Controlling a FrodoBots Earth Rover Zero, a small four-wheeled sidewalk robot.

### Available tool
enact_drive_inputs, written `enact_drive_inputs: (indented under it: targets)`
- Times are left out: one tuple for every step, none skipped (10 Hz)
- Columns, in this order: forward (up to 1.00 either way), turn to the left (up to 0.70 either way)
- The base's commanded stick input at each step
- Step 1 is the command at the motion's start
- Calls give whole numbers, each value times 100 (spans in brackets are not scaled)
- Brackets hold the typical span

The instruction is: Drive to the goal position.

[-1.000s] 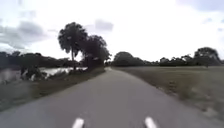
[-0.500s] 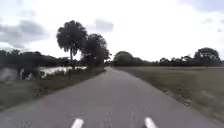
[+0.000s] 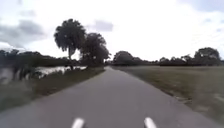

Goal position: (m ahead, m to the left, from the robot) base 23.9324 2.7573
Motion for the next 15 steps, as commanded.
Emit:
enact_drive_inputs:
  targets:
    - [85,0]
    - [85,0]
    - [85,0]
    - [85,0]
    - [85,0]
    - [85,0]
    - [85,0]
    - [85,17]
    - [85,29]
    - [85,0]
    - [85,0]
    - [85,0]
    - [85,0]
    - [85,0]
    - [85,0]
